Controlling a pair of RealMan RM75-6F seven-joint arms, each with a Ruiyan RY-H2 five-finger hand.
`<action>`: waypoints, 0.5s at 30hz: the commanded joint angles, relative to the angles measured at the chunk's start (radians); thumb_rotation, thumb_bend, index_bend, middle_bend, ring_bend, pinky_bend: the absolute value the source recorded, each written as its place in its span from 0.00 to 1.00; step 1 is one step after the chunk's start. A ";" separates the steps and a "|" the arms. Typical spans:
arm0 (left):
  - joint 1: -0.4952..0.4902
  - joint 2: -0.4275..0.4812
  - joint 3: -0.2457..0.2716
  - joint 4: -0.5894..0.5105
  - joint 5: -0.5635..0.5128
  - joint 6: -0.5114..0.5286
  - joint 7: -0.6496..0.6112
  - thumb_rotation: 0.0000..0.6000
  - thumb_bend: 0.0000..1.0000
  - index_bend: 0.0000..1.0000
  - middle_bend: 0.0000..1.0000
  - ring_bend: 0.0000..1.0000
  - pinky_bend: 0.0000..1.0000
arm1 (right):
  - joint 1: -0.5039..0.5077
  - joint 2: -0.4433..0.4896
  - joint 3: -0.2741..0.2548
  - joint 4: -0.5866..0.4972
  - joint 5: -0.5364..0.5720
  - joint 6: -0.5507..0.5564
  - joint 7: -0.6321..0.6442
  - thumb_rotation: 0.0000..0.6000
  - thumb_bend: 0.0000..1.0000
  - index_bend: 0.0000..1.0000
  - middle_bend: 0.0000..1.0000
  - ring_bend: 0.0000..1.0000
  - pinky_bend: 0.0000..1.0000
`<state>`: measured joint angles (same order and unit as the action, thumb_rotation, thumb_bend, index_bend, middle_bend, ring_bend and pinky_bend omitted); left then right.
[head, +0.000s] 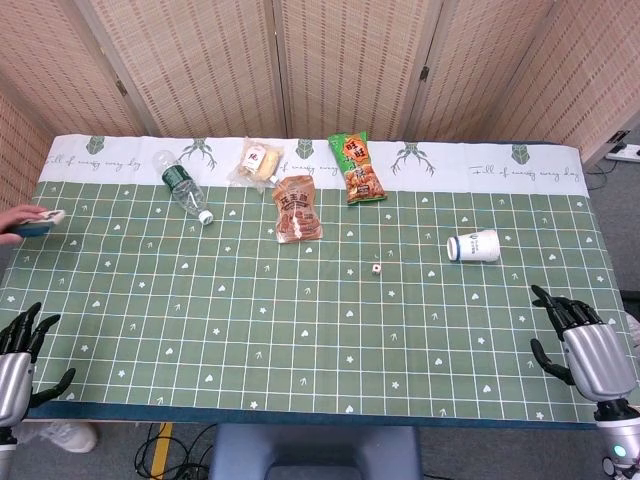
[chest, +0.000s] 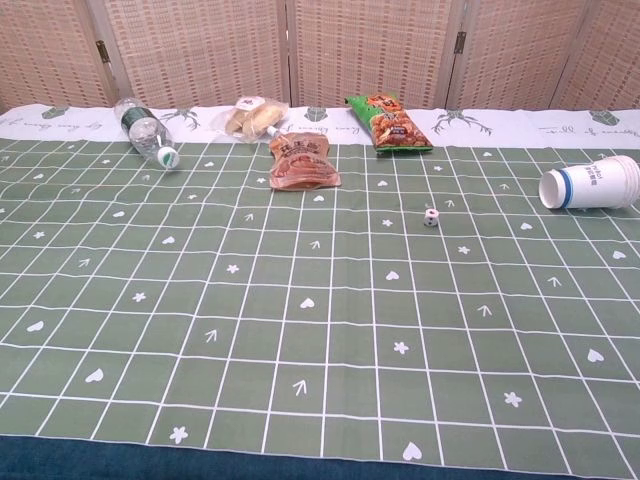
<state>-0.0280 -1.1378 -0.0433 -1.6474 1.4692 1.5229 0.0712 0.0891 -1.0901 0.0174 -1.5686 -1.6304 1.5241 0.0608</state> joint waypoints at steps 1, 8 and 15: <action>-0.002 -0.002 -0.001 0.002 0.002 0.000 0.002 1.00 0.27 0.17 0.00 0.04 0.15 | 0.000 0.003 -0.004 -0.003 0.002 -0.006 -0.001 1.00 0.37 0.04 0.29 0.25 0.26; -0.005 -0.008 -0.002 0.012 0.013 0.006 -0.009 1.00 0.27 0.17 0.00 0.04 0.15 | 0.004 0.005 -0.006 -0.012 0.001 -0.017 -0.009 1.00 0.37 0.06 0.29 0.25 0.28; -0.010 -0.015 -0.005 0.026 0.020 0.007 -0.020 1.00 0.27 0.17 0.00 0.04 0.15 | 0.018 -0.006 0.007 -0.024 0.003 -0.025 -0.025 1.00 0.37 0.06 0.31 0.27 0.32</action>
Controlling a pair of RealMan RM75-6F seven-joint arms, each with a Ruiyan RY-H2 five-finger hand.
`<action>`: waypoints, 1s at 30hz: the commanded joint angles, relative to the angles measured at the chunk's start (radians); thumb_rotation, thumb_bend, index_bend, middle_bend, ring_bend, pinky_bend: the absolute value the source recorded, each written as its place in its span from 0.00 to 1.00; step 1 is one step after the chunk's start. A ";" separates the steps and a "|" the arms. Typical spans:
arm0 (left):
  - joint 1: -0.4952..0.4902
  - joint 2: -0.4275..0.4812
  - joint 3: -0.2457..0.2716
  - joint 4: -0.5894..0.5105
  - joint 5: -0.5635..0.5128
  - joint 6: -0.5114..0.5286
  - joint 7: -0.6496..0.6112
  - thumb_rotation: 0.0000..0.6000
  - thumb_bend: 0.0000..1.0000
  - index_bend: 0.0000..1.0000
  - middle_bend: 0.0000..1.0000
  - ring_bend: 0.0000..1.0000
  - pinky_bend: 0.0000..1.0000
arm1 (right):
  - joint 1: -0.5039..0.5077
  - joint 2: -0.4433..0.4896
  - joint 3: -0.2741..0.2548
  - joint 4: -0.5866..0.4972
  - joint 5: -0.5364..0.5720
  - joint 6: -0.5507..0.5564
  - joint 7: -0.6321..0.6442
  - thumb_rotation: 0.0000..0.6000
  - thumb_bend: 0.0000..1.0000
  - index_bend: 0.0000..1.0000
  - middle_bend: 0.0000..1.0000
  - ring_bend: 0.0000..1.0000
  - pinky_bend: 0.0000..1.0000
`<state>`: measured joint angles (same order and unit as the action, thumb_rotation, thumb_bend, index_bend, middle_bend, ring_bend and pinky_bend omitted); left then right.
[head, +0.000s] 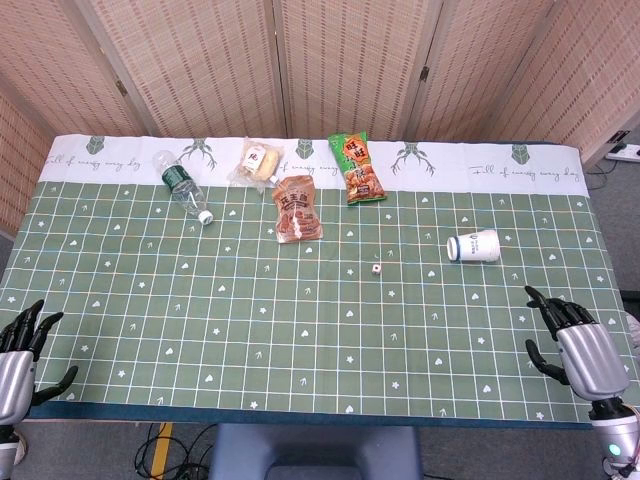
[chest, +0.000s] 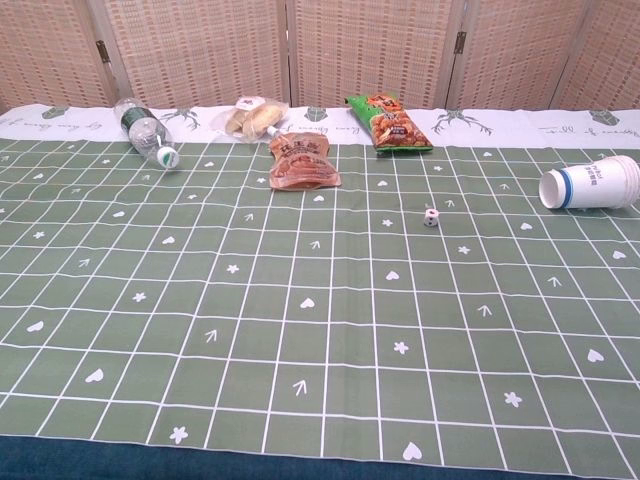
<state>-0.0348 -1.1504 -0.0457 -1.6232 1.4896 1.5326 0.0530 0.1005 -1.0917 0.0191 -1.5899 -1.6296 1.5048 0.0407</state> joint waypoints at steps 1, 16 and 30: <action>-0.006 -0.005 -0.004 0.002 -0.001 -0.006 -0.004 1.00 0.27 0.17 0.00 0.04 0.15 | 0.017 -0.009 0.012 -0.006 0.004 -0.016 -0.013 1.00 0.37 0.07 0.31 0.28 0.33; -0.024 -0.007 0.006 0.005 0.028 -0.020 -0.041 1.00 0.27 0.17 0.00 0.04 0.15 | 0.350 -0.164 0.187 0.024 0.182 -0.411 -0.172 1.00 0.32 0.22 0.70 0.73 0.79; -0.008 -0.009 0.011 0.032 0.008 -0.011 -0.060 1.00 0.27 0.17 0.00 0.04 0.15 | 0.610 -0.403 0.250 0.254 0.468 -0.690 -0.420 1.00 0.28 0.40 1.00 1.00 1.00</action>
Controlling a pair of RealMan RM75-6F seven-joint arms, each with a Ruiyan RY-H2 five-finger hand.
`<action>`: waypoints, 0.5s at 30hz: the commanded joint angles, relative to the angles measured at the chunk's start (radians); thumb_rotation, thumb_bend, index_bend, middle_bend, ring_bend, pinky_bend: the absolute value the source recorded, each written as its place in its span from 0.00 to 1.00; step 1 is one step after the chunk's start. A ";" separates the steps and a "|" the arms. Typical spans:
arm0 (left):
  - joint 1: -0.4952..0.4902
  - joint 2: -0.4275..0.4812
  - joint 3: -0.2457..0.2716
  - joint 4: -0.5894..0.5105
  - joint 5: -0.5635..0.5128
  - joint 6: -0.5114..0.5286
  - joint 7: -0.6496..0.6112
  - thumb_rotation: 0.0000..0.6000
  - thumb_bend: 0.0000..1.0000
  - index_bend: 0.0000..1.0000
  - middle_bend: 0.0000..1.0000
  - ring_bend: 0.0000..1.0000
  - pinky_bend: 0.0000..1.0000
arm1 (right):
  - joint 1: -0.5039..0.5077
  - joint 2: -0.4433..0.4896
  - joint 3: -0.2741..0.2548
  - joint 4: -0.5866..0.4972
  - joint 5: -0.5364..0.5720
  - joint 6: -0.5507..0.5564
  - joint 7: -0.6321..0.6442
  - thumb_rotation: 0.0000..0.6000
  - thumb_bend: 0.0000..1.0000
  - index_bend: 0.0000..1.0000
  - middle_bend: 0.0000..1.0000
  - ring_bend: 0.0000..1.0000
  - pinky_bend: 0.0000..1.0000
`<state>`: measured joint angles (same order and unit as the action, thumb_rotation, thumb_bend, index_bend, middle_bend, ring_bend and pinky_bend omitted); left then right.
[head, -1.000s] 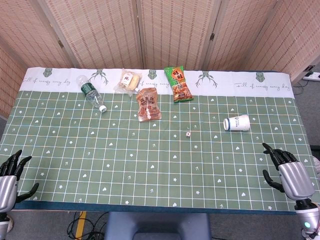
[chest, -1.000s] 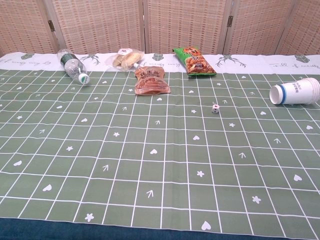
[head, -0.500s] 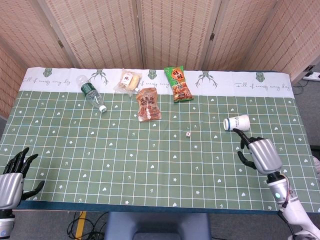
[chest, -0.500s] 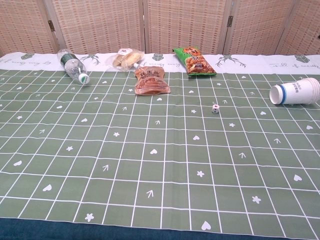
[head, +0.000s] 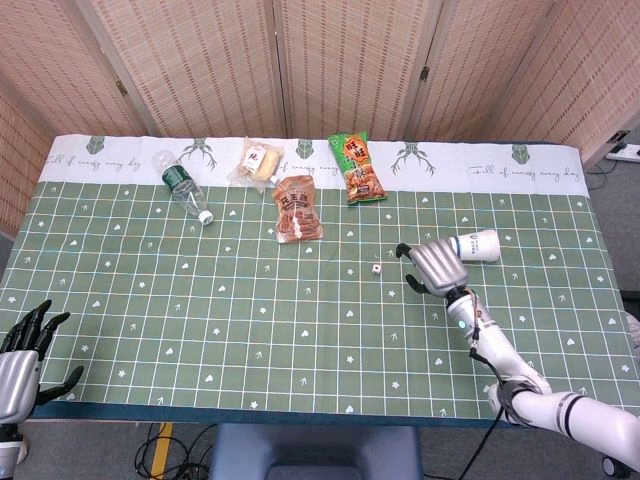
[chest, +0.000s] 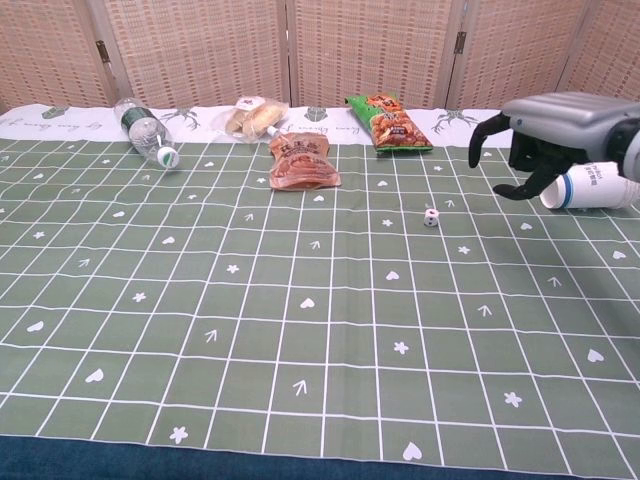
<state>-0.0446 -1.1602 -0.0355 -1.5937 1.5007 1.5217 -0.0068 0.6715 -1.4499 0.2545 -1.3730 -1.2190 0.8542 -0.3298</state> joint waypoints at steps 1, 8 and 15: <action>0.003 0.001 0.001 0.003 -0.004 0.001 0.000 1.00 0.27 0.17 0.00 0.04 0.15 | 0.053 -0.061 0.017 0.052 0.079 -0.049 -0.062 1.00 0.28 0.40 1.00 1.00 1.00; 0.011 0.006 0.001 0.007 -0.012 0.008 -0.007 1.00 0.27 0.17 0.00 0.04 0.15 | 0.119 -0.143 0.009 0.150 0.154 -0.091 -0.101 1.00 0.28 0.43 1.00 1.00 1.00; 0.017 0.008 0.002 0.015 -0.021 0.005 -0.015 1.00 0.27 0.17 0.00 0.04 0.15 | 0.161 -0.200 -0.002 0.236 0.195 -0.119 -0.106 1.00 0.28 0.44 1.00 1.00 1.00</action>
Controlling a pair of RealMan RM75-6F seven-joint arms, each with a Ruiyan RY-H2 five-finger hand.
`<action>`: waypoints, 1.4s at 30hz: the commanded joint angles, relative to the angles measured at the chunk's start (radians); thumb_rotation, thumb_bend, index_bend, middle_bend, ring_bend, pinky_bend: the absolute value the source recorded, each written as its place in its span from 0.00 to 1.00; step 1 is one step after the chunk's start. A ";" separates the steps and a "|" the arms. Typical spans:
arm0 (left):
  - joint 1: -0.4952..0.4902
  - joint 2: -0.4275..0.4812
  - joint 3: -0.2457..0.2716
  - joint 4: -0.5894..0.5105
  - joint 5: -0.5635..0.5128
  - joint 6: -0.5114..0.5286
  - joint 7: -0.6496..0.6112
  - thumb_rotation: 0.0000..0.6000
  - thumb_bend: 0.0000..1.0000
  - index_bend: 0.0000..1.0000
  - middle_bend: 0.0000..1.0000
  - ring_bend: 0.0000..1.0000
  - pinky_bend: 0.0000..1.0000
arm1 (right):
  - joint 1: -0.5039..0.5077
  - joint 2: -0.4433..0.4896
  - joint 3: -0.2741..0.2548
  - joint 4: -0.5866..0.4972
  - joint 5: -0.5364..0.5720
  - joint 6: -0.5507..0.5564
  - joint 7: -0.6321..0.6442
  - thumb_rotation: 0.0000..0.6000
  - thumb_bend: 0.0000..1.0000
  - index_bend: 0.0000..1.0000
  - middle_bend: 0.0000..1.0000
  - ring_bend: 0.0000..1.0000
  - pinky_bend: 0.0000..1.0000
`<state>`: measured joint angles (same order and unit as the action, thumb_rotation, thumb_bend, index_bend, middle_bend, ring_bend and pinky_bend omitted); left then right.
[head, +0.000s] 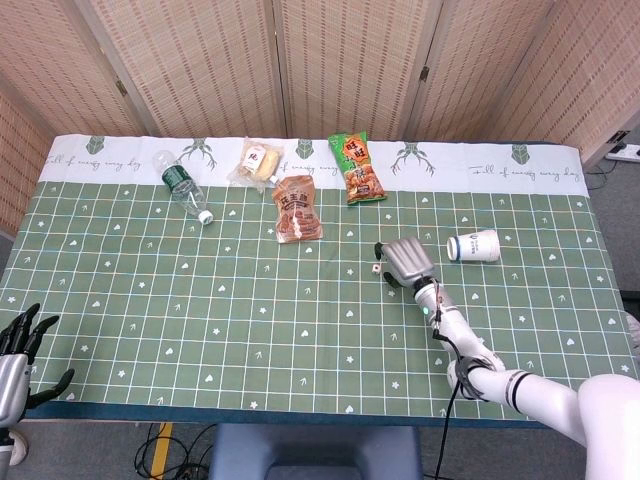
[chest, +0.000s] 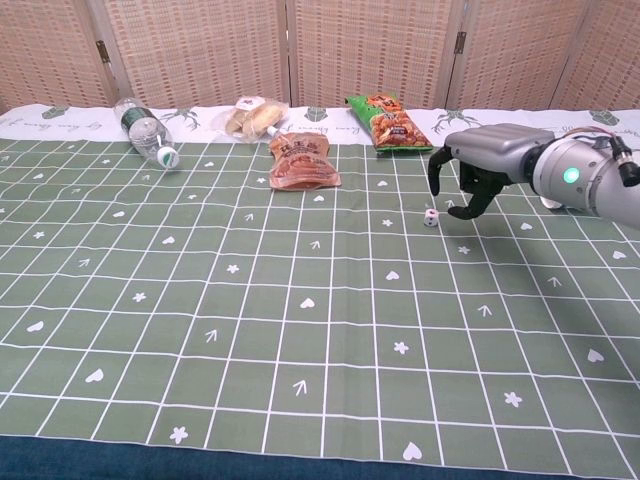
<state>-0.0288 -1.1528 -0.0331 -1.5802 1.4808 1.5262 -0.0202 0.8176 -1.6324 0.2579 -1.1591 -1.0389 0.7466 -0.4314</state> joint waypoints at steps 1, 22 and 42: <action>0.002 0.001 -0.001 0.003 -0.002 0.002 -0.004 1.00 0.27 0.17 0.00 0.04 0.15 | 0.019 -0.023 -0.008 0.030 0.020 -0.014 -0.007 1.00 0.28 0.44 1.00 1.00 1.00; 0.011 -0.012 -0.001 0.044 -0.017 -0.006 -0.036 1.00 0.27 0.17 0.00 0.04 0.15 | 0.074 -0.078 -0.041 0.090 0.111 -0.027 -0.056 1.00 0.29 0.49 1.00 1.00 1.00; 0.015 -0.019 0.001 0.065 -0.009 -0.005 -0.051 1.00 0.27 0.17 0.00 0.04 0.15 | -0.006 0.038 -0.049 -0.135 -0.021 0.156 0.073 1.00 0.37 0.60 1.00 1.00 1.00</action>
<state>-0.0141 -1.1716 -0.0319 -1.5156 1.4719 1.5212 -0.0714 0.8467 -1.6360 0.2050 -1.2240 -0.9980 0.8390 -0.4212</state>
